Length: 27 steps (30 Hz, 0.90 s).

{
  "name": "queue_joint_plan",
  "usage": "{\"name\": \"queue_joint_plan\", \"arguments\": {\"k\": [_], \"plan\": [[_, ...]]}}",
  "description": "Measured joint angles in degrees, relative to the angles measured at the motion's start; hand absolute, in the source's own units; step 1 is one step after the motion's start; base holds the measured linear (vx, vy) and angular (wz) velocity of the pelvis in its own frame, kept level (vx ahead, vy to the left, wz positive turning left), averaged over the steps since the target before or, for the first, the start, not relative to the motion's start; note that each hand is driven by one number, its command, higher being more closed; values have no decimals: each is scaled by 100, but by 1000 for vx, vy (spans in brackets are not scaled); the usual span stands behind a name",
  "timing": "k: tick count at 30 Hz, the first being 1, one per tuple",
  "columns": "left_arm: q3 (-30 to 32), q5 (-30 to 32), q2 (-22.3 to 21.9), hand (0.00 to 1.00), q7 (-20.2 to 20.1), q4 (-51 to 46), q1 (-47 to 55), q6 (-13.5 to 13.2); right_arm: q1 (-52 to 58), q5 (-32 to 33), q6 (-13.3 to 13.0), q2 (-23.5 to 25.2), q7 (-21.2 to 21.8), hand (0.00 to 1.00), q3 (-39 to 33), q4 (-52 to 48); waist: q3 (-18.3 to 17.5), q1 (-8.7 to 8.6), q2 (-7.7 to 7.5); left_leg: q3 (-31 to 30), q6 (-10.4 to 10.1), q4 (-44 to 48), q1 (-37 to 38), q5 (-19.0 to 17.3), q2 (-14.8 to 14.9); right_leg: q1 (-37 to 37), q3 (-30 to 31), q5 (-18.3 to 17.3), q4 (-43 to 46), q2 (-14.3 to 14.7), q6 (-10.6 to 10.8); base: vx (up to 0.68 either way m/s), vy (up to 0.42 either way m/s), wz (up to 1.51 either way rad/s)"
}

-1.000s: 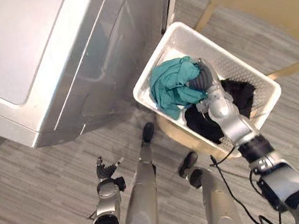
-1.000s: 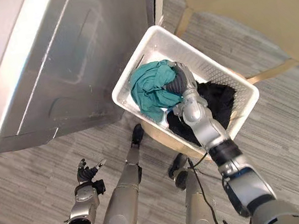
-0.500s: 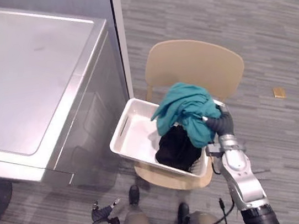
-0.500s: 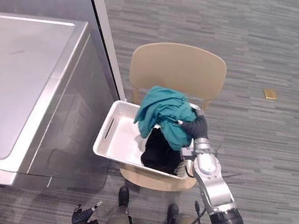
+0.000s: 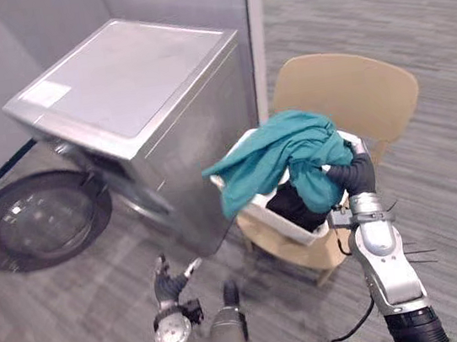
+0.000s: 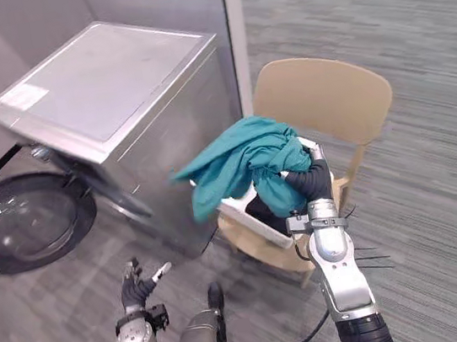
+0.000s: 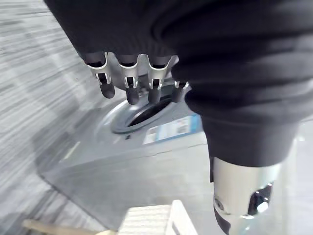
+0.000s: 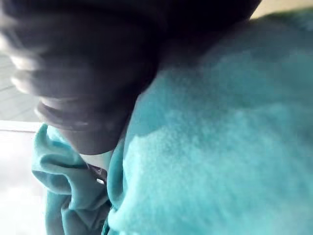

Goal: Pick up the laundry basket with both hands and put the clothes into the washing machine.

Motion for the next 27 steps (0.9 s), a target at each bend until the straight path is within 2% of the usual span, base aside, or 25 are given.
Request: {"name": "queue_joint_plan", "arguments": {"k": [2, 3, 5, 6, 7, 9, 13, 17, 18, 22, 23, 27], "plan": [[-144, 74, 218, 0, -132, -2, -322, -143, -285, 8, 3, -92, 129, 100, 20, 348, -8, -67, 3, -6, -57, -505, 491, -42, -24, 1, -112, 185, -187, 37, 23, -183, 42, 67], [-329, 253, 364, 0, -189, -16, -552, -263, -463, 22, 3, -126, 257, 100, 18, 557, -45, -68, 60, -76, -252, -1509, 980, 20, -43, 0, -225, 316, -298, 113, 54, -207, 93, 49], [-520, 459, 512, 0, -286, -80, -705, -319, -496, 14, 3, -123, 361, 100, 21, 605, -58, -72, 72, -175, -410, -2182, 1242, 123, -46, -23, -335, 379, -300, 152, 102, -143, 105, 31], [-659, 639, 686, 0, -313, -133, -713, -379, -496, -10, 1, -109, 435, 100, 46, 666, -131, -79, -21, -217, -493, -2382, 1272, 222, -96, -130, -342, 439, -287, 124, 163, -139, 133, 12], [-788, 800, 875, 0, -369, -128, -688, -381, -509, -9, 2, -75, 515, 100, 206, 796, -204, -58, -124, -200, -421, -2426, 1215, 279, -132, -217, -276, 521, -293, 70, 201, -110, 105, 7], [-948, 990, 1021, 0, -409, -102, -668, -380, -525, -8, 6, -91, 624, 100, 539, 1003, -237, -63, -178, -218, -331, -2464, 1226, 353, -244, -190, -149, 627, -361, 1, 305, -110, 109, 9], [-1120, 1295, 1141, 0, -422, -102, -680, -390, -713, -1, 36, -11, 863, 100, 1163, 1326, -252, -53, -183, -210, -214, -2545, 1224, 495, -403, -161, -31, 877, -563, -59, 403, -118, 113, 1], [-1585, 1589, 1207, 0, -531, -89, -714, -394, -986, 190, 43, 235, 989, 100, 1713, 1672, -257, -57, -189, -207, -157, -2651, 1293, 619, -447, -46, 14, 1126, -826, -40, 411, -103, 52, -3], [-1700, 1638, 1193, 100, -525, -39, -773, -393, -1018, 287, 44, 273, 991, 100, 1886, 1674, -257, -56, -190, -219, -159, -2745, 1304, 689, -448, -49, 14, 1173, -883, -29, 403, -103, 23, 1], [-1766, 2046, 1102, 100, -481, 325, -956, -257, -1018, 699, 46, 461, 1048, 100, 2185, 1856, -272, -64, -213, -258, -206, -2904, 1333, 813, -404, -52, 13, 1252, -950, 37, 358, -90, -10, 2], [-1766, 2076, 1100, 100, -468, 348, -956, -247, -1015, 756, 50, 462, 1063, 0, 2206, 1885, -275, -62, -217, -268, -213, -2919, 1331, 827, -398, -52, 12, 1262, -965, 43, 352, -50, -33, 3], [-1762, 2180, 982, 100, -278, 492, -955, -157, -808, 1241, 62, 446, 1121, 0, 2314, 1894, -283, -63, -228, -317, -273, -2930, 1310, 872, -329, -60, 2, 1273, -981, 112, 338, -11, -29, 1]]}}
